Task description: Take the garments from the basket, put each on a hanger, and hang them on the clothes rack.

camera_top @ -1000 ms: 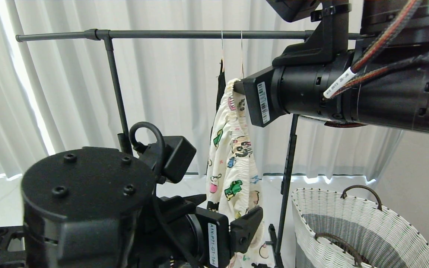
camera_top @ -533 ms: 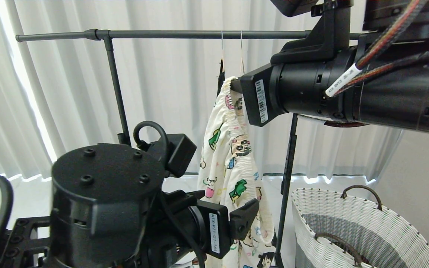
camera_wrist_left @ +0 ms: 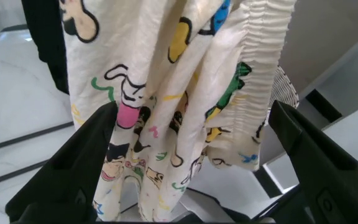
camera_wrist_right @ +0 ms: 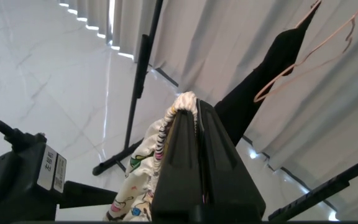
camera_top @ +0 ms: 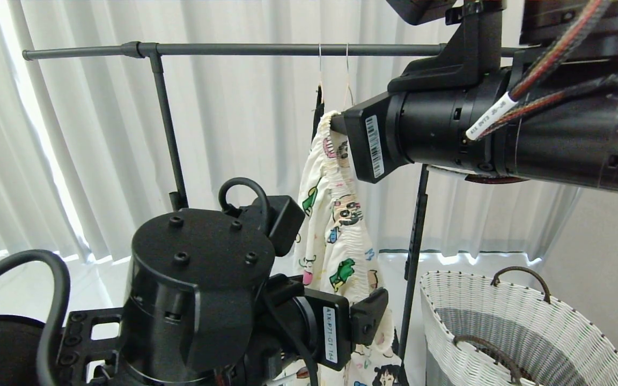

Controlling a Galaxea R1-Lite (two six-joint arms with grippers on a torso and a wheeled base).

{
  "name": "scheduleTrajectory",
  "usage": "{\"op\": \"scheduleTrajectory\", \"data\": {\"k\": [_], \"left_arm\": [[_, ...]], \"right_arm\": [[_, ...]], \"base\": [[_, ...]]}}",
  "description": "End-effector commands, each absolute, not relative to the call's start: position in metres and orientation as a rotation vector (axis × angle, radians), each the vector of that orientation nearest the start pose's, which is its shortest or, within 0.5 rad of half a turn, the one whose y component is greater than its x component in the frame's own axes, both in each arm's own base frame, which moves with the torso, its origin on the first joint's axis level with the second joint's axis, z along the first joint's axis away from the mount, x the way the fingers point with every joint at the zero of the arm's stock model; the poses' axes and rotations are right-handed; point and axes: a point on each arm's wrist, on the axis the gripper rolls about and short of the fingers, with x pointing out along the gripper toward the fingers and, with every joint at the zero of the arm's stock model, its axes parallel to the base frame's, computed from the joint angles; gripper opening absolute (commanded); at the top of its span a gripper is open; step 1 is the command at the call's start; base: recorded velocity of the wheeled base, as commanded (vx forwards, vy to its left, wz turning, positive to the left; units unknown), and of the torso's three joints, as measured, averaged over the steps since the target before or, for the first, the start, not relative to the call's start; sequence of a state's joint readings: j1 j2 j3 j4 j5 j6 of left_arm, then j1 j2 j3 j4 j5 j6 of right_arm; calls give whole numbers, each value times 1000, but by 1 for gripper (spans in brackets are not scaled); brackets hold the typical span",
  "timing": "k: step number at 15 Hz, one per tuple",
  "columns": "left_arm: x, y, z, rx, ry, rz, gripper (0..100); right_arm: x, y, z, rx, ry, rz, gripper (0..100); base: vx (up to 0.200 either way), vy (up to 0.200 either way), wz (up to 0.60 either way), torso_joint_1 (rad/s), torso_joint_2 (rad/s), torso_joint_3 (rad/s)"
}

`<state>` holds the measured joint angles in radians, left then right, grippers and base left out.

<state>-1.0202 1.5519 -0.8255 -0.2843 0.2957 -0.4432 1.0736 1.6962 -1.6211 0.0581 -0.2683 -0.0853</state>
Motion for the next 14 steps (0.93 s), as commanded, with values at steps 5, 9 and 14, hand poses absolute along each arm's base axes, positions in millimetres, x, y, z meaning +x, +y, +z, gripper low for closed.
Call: {"op": "scheduleTrajectory", "data": {"k": [5, 9, 14], "left_arm": [[144, -218, 177, -68, 544, -561, 100], [144, -201, 160, -25, 580, -486, 100], [140, -190, 152, 47, 563, -424, 100]], "right_arm": [[158, 274, 347, -164, 71, 798, 0], [158, 270, 350, -168, 73, 792, 0], [158, 250, 351, -190, 110, 756, 0]], "base": [[0, 0, 0, 0, 0, 0], [0, 0, 0, 0, 0, 0], [0, 0, 0, 0, 0, 0]]}}
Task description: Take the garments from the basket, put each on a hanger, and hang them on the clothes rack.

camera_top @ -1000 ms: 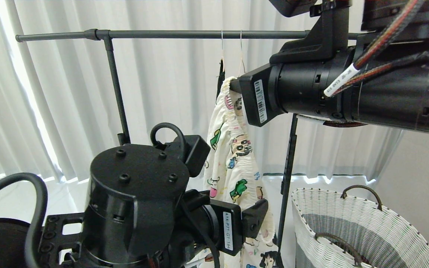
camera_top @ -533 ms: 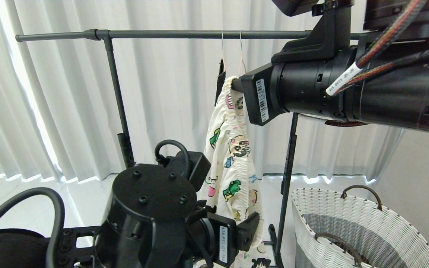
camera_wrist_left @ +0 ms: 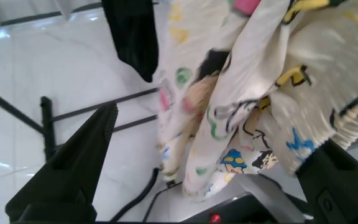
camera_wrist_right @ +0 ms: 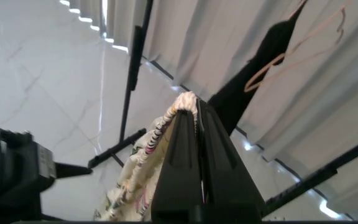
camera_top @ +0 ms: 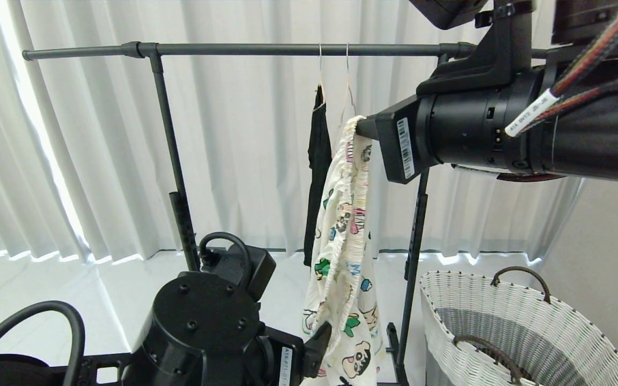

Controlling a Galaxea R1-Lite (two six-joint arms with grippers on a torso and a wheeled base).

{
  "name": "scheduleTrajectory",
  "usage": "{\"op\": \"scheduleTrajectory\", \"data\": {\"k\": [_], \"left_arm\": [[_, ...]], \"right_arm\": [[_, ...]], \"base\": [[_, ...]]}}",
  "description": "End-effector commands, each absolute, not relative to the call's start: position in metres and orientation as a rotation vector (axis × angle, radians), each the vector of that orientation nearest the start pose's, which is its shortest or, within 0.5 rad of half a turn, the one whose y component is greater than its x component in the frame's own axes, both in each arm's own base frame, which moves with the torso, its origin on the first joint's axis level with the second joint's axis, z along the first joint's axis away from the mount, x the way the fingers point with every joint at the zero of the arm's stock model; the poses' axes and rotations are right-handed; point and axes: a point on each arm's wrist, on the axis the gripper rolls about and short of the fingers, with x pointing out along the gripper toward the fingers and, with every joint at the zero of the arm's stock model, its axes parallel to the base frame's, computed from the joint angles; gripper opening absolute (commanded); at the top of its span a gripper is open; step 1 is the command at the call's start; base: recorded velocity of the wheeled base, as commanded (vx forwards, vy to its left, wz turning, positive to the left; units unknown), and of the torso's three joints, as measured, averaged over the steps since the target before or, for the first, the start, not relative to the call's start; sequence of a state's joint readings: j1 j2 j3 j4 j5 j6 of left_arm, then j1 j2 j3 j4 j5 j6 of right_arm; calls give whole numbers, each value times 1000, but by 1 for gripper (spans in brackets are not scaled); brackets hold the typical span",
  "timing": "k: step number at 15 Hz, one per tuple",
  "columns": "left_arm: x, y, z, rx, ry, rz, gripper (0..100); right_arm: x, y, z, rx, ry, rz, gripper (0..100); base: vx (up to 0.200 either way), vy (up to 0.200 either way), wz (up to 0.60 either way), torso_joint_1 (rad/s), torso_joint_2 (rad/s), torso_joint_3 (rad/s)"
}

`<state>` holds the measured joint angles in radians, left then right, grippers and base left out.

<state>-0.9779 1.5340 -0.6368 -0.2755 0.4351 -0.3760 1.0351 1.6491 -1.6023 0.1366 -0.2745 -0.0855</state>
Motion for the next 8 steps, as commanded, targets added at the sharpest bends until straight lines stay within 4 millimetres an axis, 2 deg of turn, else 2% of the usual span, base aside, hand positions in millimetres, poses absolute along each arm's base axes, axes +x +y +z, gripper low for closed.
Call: {"op": "scheduleTrajectory", "data": {"k": [1, 7, 8], "left_arm": [[140, -190, 152, 51, 553, -402, 100], [136, -182, 152, 80, 525, -350, 100], [135, -180, 153, 94, 520, -355, 0]], "right_arm": [[157, 247, 350, -197, 119, 755, 0], [155, 240, 349, -214, 137, 714, 0], [155, 240, 349, -214, 137, 714, 0]], "base": [[0, 0, 0, 0, 0, 0], [0, 0, 0, 0, 0, 0], [0, 0, 0, 0, 0, 0]]}}
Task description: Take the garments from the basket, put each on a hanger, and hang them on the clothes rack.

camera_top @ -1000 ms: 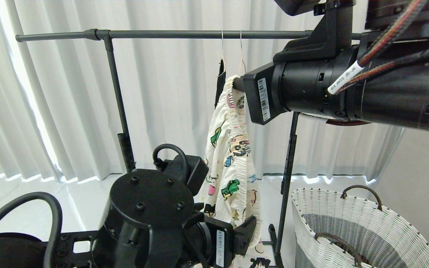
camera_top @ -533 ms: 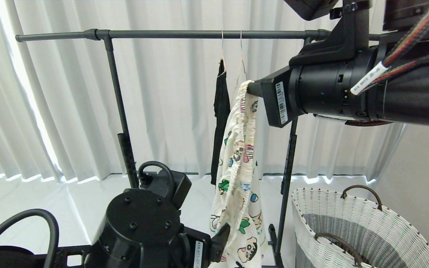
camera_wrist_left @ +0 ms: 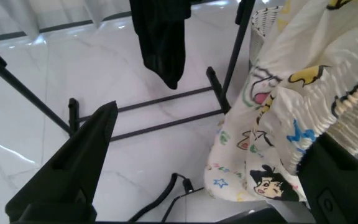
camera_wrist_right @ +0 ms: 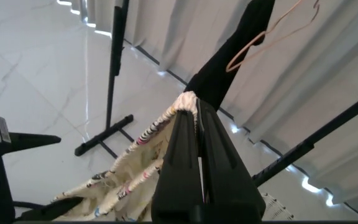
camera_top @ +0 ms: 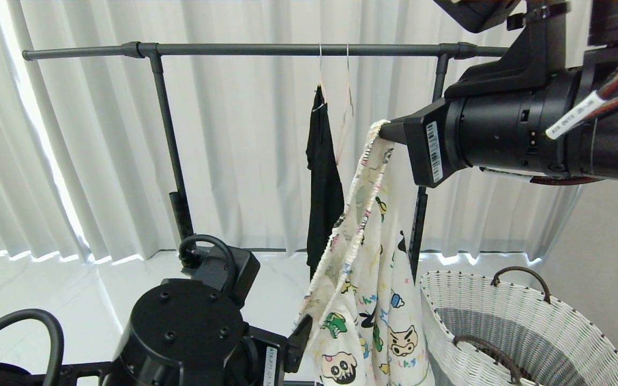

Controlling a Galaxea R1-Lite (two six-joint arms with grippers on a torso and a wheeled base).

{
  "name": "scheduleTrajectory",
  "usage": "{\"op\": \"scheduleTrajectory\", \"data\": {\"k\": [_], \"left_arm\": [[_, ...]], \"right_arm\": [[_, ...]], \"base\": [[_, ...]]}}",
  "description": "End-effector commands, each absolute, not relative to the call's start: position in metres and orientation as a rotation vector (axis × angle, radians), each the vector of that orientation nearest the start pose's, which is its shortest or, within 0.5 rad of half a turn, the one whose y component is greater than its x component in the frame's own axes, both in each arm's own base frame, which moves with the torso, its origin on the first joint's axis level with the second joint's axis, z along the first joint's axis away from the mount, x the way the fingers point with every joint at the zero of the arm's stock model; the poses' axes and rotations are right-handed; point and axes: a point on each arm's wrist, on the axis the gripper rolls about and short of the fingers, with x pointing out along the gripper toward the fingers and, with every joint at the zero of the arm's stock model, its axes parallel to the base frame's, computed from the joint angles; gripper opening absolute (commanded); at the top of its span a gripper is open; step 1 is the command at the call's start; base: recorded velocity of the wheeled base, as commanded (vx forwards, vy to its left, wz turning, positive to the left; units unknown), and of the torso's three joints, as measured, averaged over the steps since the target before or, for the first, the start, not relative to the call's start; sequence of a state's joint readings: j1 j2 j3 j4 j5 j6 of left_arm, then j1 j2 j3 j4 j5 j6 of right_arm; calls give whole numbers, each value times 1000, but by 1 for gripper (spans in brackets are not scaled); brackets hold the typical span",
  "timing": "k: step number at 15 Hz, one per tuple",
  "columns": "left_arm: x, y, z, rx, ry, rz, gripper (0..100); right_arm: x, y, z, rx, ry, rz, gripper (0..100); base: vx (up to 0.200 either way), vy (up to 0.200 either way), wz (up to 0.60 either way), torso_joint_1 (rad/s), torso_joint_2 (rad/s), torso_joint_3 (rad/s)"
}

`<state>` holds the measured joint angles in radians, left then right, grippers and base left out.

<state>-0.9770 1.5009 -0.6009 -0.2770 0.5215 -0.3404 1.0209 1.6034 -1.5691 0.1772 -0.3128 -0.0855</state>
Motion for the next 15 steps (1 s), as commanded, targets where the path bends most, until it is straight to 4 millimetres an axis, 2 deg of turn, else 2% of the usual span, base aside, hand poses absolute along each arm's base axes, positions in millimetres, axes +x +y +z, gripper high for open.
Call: {"op": "scheduleTrajectory", "data": {"k": [1, 5, 7, 9, 11, 15], "left_arm": [[134, -179, 153, 103, 517, -359, 0], [133, -178, 152, 153, 512, -370, 0], [131, -174, 156, 204, 476, -373, 0], [124, -166, 183, 170, 401, -440, 0], [124, -158, 209, 177, 420, -434, 0], [121, -149, 291, 175, 506, -548, 0]], "right_arm": [[155, 240, 349, -213, 136, 713, 0], [155, 239, 349, -215, 138, 714, 0], [150, 231, 350, -231, 164, 709, 0], [146, 216, 345, -257, 203, 695, 0], [139, 201, 338, -270, 223, 686, 0], [122, 174, 337, -295, 259, 683, 0]], "base": [[0, 0, 0, 0, 0, 0], [0, 0, 0, 0, 0, 0], [0, 0, 0, 0, 0, 0], [0, 0, 0, 0, 0, 0], [0, 0, 0, 0, 0, 0], [0, 0, 0, 0, 0, 0]]}}
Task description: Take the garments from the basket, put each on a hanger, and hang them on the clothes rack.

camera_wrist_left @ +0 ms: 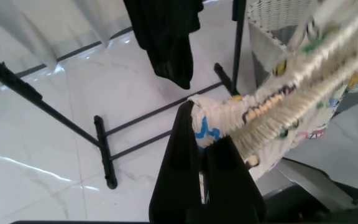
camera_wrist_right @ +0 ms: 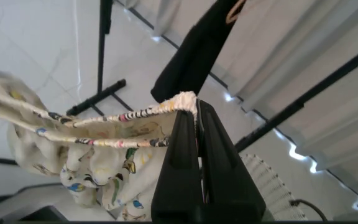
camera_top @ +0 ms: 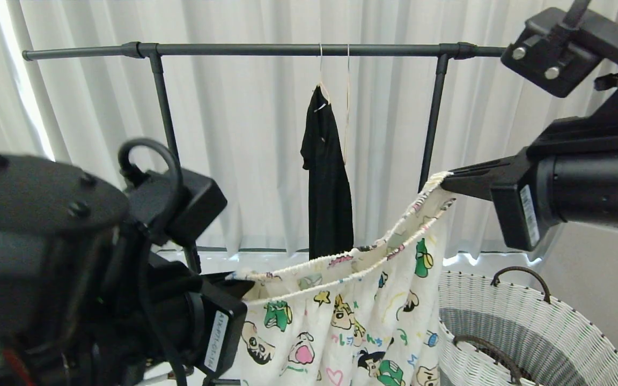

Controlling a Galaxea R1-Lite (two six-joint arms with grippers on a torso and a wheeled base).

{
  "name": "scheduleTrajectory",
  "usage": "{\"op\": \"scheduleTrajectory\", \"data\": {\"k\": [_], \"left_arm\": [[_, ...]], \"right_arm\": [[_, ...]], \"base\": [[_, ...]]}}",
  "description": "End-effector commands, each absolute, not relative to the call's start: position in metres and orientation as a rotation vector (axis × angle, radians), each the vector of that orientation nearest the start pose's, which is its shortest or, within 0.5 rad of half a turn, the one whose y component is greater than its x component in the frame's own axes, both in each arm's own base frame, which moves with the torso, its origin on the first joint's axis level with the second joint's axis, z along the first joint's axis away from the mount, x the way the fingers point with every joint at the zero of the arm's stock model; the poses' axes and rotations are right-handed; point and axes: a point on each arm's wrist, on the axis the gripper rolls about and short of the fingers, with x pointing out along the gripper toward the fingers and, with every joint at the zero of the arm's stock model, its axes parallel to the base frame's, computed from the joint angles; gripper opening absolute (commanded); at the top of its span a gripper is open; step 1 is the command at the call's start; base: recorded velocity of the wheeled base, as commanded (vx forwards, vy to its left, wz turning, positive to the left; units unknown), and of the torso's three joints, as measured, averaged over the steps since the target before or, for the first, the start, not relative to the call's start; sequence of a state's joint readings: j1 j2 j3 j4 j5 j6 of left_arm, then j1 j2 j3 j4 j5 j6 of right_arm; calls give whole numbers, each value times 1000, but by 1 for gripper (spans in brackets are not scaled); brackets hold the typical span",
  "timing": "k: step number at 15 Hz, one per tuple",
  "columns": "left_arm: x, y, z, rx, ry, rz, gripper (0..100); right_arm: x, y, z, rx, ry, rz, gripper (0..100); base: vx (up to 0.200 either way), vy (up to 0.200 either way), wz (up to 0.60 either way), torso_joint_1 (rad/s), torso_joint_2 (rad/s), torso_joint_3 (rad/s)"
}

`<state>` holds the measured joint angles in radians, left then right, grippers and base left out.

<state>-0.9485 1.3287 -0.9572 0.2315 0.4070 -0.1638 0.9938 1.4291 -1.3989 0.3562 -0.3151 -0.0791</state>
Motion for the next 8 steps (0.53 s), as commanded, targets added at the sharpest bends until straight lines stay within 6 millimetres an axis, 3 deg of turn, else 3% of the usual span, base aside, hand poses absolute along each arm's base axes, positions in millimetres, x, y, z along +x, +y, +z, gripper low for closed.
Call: {"op": "scheduleTrajectory", "data": {"k": [1, 3, 5, 8], "left_arm": [[120, -147, 308, 174, 544, -594, 0], [127, -146, 335, 151, 581, -636, 0], [139, -151, 347, 122, 553, -612, 0], [133, -150, 356, 97, 516, -646, 0]], "right_arm": [[119, 170, 339, -289, 252, 683, 0], [116, 164, 346, -275, 232, 677, 0], [118, 156, 358, -251, 207, 648, 0], [118, 143, 381, -207, 156, 609, 0]], "base": [[0, 0, 0, 0, 0, 0], [0, 0, 0, 0, 0, 0], [0, 0, 0, 0, 0, 0], [0, 0, 0, 0, 0, 0]]}}
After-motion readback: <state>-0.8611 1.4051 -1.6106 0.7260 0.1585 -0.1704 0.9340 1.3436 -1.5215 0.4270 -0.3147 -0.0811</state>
